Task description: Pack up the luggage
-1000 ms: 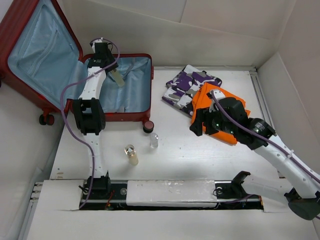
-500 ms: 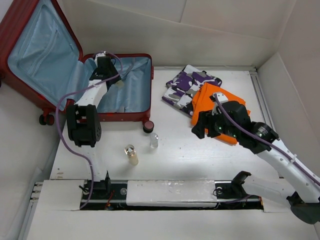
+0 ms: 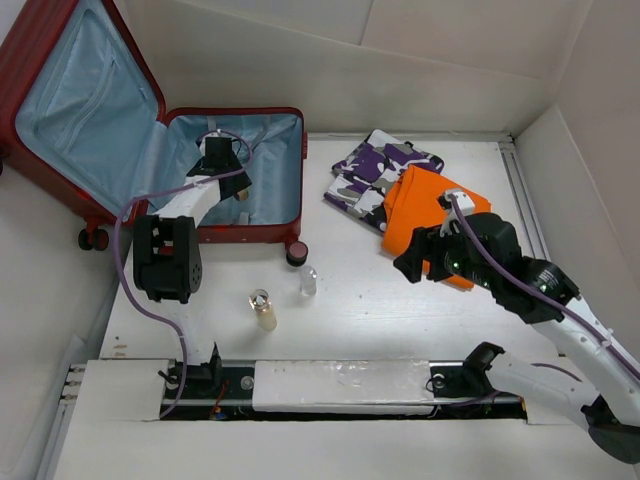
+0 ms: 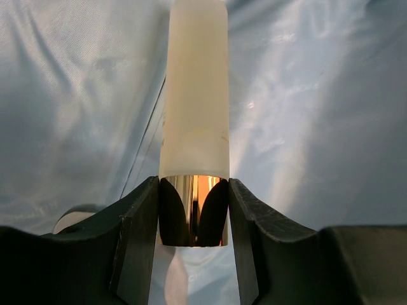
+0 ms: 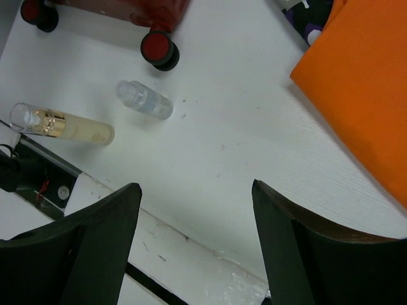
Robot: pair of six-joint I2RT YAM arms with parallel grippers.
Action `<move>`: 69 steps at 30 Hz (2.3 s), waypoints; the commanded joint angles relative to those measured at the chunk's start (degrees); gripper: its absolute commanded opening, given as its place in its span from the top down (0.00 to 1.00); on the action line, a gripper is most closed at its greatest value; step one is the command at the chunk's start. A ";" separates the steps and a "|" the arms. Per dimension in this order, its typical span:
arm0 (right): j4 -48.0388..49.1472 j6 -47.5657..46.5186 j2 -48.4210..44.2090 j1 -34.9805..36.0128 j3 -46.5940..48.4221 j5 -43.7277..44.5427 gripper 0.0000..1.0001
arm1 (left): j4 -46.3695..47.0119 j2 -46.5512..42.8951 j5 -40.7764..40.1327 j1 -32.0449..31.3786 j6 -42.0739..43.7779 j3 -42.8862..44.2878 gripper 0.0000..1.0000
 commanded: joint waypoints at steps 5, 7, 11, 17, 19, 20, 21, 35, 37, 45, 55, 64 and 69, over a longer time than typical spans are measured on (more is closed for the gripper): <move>-0.89 -0.11 -1.91 0.58 0.15 1.96 0.23 | -2.26 -2.78 -2.82 1.00 -0.88 -0.86 0.61; -0.89 -0.11 -1.91 0.58 0.15 1.96 0.23 | -2.78 -3.48 -2.82 1.00 -0.88 -0.86 0.54; -1.42 -0.11 -1.91 0.58 0.67 2.49 0.23 | -4.01 -7.07 -1.07 1.00 0.35 -0.86 0.40; -0.37 -1.24 -0.77 0.58 1.20 2.49 0.22 | -9.36 -11.47 4.18 1.00 1.58 0.55 0.31; -0.37 -1.25 -0.24 0.58 1.73 1.96 0.22 | -10.95 -16.12 7.79 0.38 1.58 0.55 0.31; 0.16 -1.86 0.28 0.58 1.73 1.44 0.22 | -12.35 -18.23 9.99 -1.01 1.58 -1.19 0.31; 0.16 -1.86 0.28 0.58 1.73 1.43 0.22 | -13.50 -20.33 9.49 -2.50 2.62 -1.99 0.29; 3.76 -4.85 2.57 0.05 -1.61 -3.67 0.05 | -38.53 -56.20 -3.81 -27.83 -15.30 -18.60 0.13; 4.29 -5.37 3.18 0.05 -1.61 -4.37 0.03 | -40.22 -58.84 -0.55 -27.83 -15.82 -22.10 0.09; 4.82 -7.22 4.94 0.05 -1.61 -5.60 0.03 | -47.59 -64.65 1.66 -27.83 -17.94 -27.75 0.09; 5.87 -7.75 5.47 0.05 -1.61 -5.60 0.06 | -48.49 -61.23 2.18 -27.83 -11.87 -27.93 0.15; 6.40 -7.23 5.47 0.05 -2.66 -5.60 0.06 | -45.59 -57.10 4.03 -27.83 -8.01 -27.40 0.18; 6.93 -7.23 5.47 0.05 -2.67 -6.13 0.06 | -45.59 -55.42 5.79 -27.83 -7.47 -26.87 0.31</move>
